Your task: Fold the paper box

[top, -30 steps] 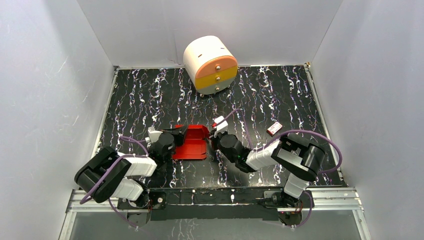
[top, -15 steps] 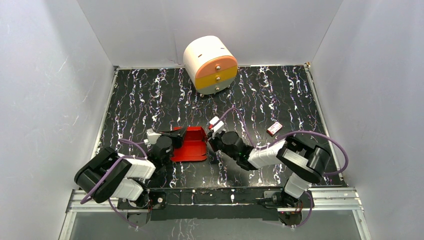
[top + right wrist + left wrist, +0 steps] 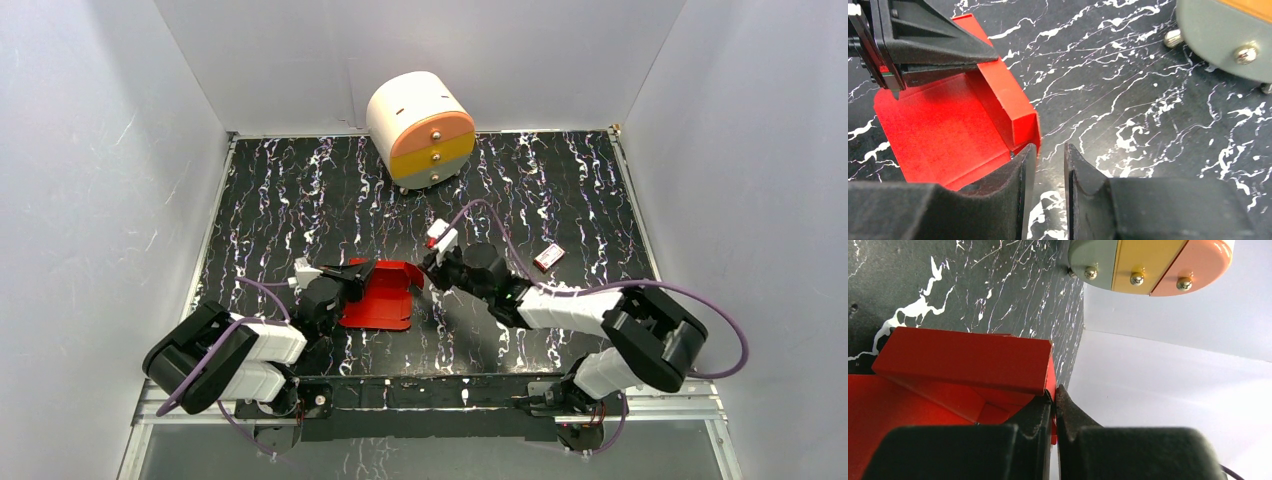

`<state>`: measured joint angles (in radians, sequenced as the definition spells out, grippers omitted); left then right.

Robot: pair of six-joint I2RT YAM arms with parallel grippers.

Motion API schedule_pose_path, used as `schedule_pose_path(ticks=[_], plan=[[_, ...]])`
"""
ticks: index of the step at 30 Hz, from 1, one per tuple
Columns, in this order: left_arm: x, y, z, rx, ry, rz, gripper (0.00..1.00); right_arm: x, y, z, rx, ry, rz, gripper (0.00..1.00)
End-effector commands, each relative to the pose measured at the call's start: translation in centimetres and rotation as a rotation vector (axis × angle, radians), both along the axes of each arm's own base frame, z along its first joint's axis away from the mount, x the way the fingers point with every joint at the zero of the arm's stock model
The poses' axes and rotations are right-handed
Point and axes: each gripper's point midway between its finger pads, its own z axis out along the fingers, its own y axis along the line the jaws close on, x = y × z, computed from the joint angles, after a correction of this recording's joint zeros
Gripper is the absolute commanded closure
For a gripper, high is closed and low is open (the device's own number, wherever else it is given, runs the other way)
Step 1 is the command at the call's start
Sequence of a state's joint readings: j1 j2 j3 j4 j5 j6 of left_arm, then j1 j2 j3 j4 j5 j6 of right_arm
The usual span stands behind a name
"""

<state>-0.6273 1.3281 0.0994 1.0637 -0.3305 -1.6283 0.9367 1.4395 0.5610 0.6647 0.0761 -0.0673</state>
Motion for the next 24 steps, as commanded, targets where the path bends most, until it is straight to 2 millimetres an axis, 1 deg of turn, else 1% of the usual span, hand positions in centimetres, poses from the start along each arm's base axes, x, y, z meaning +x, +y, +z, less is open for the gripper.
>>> schedule_pose_path(ticks=[1, 4, 7, 9, 13, 15, 18, 24], plan=[[-1.1, 0.5, -2.4, 0.103, 0.051, -0.036, 1.00, 0.6, 0.0, 3.7, 0.015, -0.061, 0.102, 0.64], [-1.1, 0.4, -2.4, 0.102, 0.052, -0.042, 1.00, 1.7, -1.3, 2.9, -0.022, -0.054, 0.121, 0.64], [-1.1, 0.4, -2.4, 0.099, 0.052, -0.044, 1.00, 2.8, -2.2, 1.1, -0.058, -0.004, 0.146, 0.64], [-1.1, 0.4, -2.4, 0.099, 0.052, -0.044, 1.00, 2.9, -2.1, -0.1, -0.089, 0.007, 0.172, 0.64], [-1.1, 0.3, -2.4, 0.101, 0.053, -0.045, 1.00, 2.5, -1.2, -2.3, -0.106, 0.043, 0.240, 0.66], [-1.0, 0.2, -2.5, 0.100, 0.056, -0.047, 1.00, 2.1, -0.5, -2.9, -0.098, 0.061, 0.282, 0.66], [-1.1, 0.1, -2.6, 0.102, 0.061, -0.053, 1.00, 1.7, 0.3, -3.3, -0.072, 0.067, 0.332, 0.67], [-1.1, 0.0, -2.9, 0.103, 0.073, -0.056, 1.00, 0.6, 1.9, -2.8, -0.014, 0.042, 0.424, 0.68]])
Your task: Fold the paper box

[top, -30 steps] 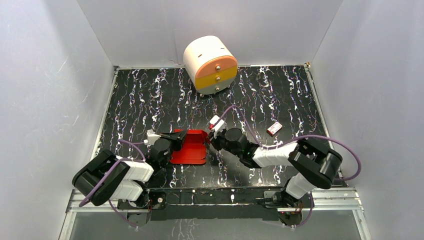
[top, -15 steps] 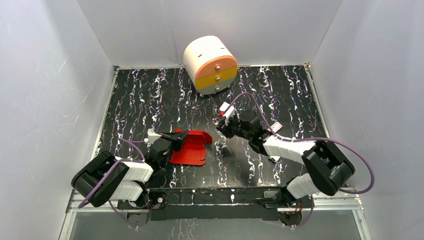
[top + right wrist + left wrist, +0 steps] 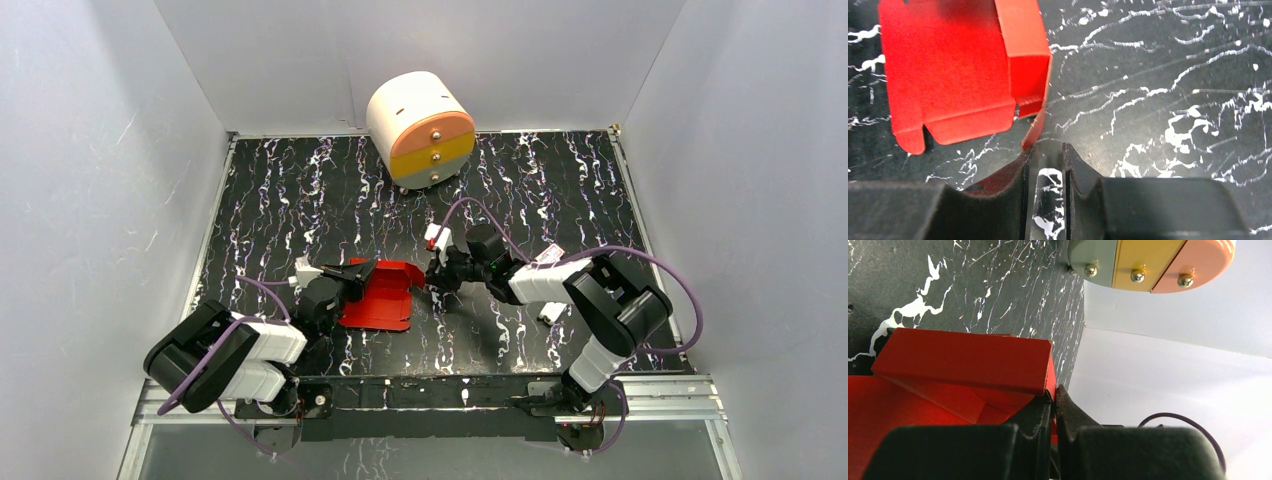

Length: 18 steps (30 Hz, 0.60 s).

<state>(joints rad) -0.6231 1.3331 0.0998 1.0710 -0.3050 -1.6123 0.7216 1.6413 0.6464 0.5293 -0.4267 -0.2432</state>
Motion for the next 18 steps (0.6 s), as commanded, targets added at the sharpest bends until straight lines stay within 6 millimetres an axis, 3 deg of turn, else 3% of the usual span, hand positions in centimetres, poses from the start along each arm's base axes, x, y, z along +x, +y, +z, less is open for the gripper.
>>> schedule_pose_path(ticks=[1, 10, 18], plan=[[-0.9, 0.3, -3.0, 0.096, 0.076, -0.032, 1.00, 0.1, 3.3, 3.9, 0.143, -0.100, 0.120, 0.69], [-1.0, 0.0, -3.1, 0.087, 0.085, -0.044, 1.00, -1.2, 5.6, 3.5, 0.155, -0.106, 0.196, 0.71], [-1.2, -0.2, -3.0, 0.075, 0.085, -0.057, 1.00, 0.4, 6.1, 4.4, 0.190, -0.147, 0.092, 0.69]])
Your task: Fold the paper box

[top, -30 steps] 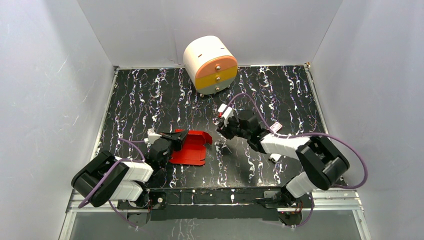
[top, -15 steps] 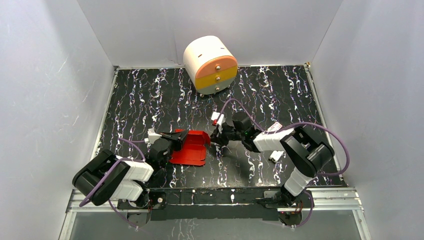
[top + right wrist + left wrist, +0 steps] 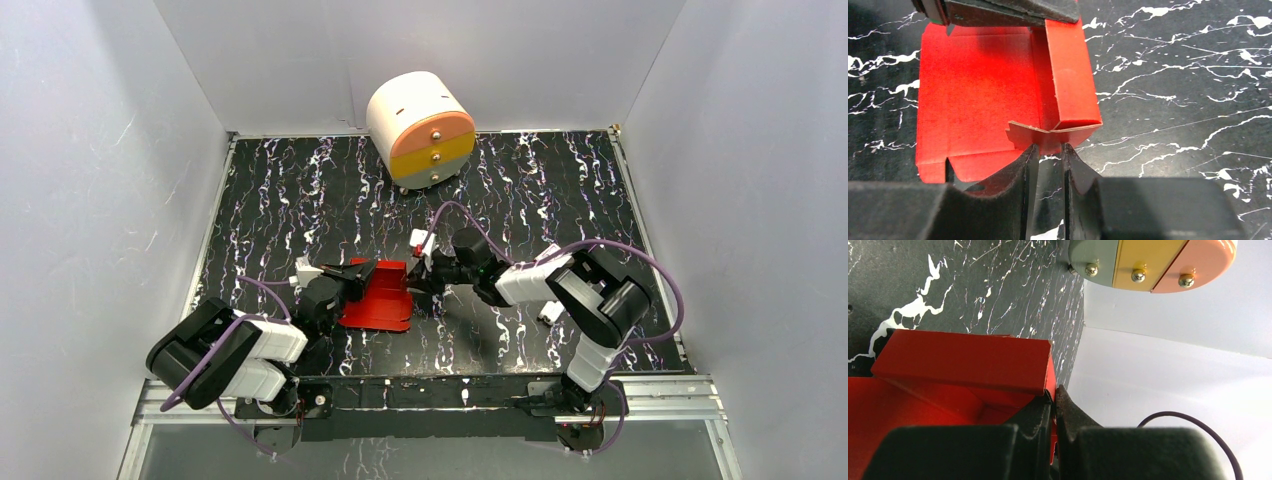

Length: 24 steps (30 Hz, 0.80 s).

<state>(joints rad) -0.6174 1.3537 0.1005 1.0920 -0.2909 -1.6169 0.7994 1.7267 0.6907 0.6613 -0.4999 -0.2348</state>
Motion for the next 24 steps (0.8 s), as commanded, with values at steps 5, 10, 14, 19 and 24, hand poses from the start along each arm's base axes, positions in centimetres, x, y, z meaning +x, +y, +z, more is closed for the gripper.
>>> schedule_pose_path(ticks=[5, 10, 14, 19, 24], plan=[[-1.3, -0.2, -2.8, 0.079, 0.082, -0.058, 1.00, 3.0, 2.1, 3.6, 0.126, -0.122, -0.099, 0.69], [-1.5, -0.3, -2.9, 0.076, 0.087, -0.065, 1.00, 3.4, 2.5, 3.3, 0.128, -0.141, -0.142, 0.68], [-1.5, -0.4, -2.8, 0.071, 0.087, -0.069, 1.00, 3.8, 2.7, 3.7, 0.152, -0.169, -0.201, 0.67], [-1.6, -0.5, -2.9, 0.067, 0.093, -0.074, 1.00, 4.0, 3.3, 4.1, 0.177, -0.192, -0.239, 0.65], [-1.7, -0.6, -2.9, 0.062, 0.094, -0.082, 1.00, 4.8, 3.5, 4.3, 0.193, -0.220, -0.306, 0.63]])
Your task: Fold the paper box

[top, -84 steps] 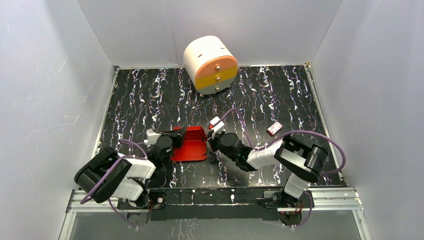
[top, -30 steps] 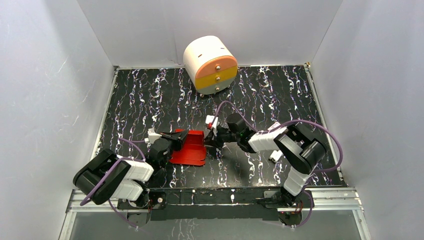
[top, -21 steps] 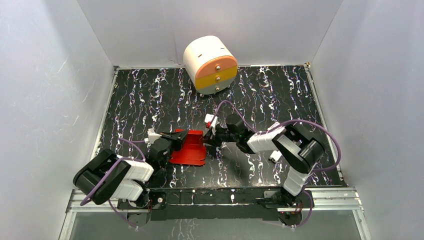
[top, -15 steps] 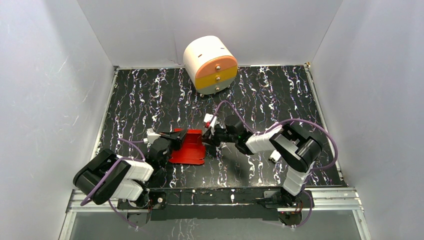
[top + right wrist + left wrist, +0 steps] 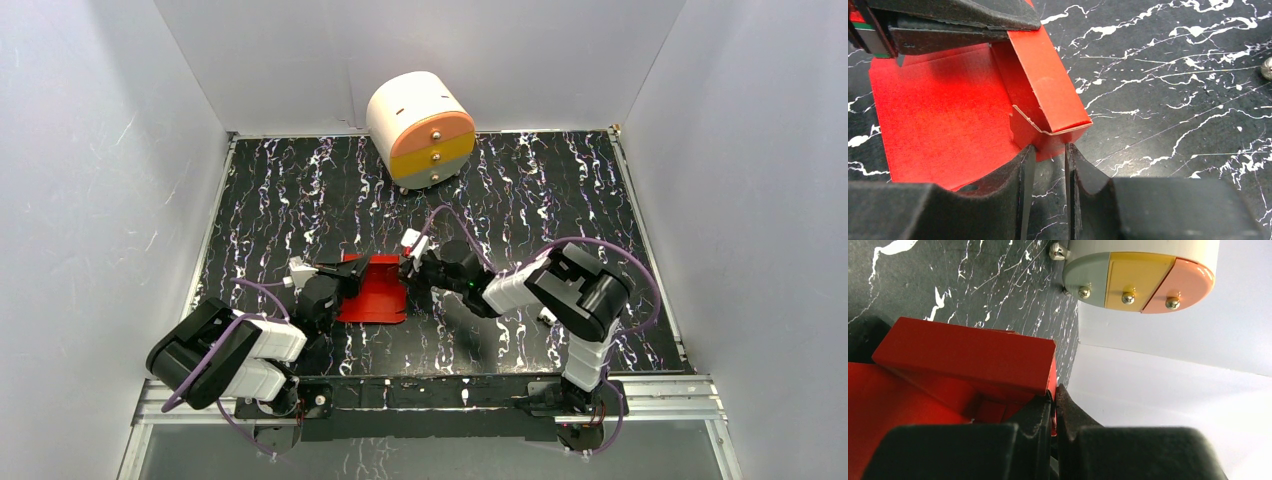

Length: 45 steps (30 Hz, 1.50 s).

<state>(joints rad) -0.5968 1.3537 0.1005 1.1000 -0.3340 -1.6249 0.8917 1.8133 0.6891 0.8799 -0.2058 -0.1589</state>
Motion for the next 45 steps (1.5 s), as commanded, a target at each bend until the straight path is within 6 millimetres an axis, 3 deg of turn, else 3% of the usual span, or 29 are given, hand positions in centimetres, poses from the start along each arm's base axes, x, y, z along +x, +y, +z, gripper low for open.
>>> schedule_pose_path(ticks=[1, 11, 22, 30, 36, 45], plan=[[-2.5, -1.9, -3.2, 0.060, 0.108, -0.147, 1.00, 2.4, 1.5, 4.3, 0.145, -0.140, -0.103, 0.63], [-2.7, -2.1, -3.5, 0.044, 0.128, -0.155, 1.00, 2.5, 2.0, 4.7, 0.211, -0.139, -0.117, 0.60], [-2.8, -2.4, -3.4, 0.030, 0.129, -0.169, 1.00, 4.2, 0.9, 4.8, 0.260, -0.128, -0.256, 0.69], [-3.0, -2.7, -3.2, 0.016, 0.130, -0.185, 1.00, 5.6, 0.2, 4.4, 0.269, -0.108, -0.360, 0.87], [-3.2, -3.4, -1.7, 0.014, 0.082, -0.235, 1.00, 5.5, -0.5, 3.9, 0.230, -0.105, -0.378, 0.98], [-5.2, -3.7, 0.0, 0.025, 0.017, -0.329, 0.73, 5.0, -2.2, 3.8, 0.106, -0.148, -0.353, 1.00]])
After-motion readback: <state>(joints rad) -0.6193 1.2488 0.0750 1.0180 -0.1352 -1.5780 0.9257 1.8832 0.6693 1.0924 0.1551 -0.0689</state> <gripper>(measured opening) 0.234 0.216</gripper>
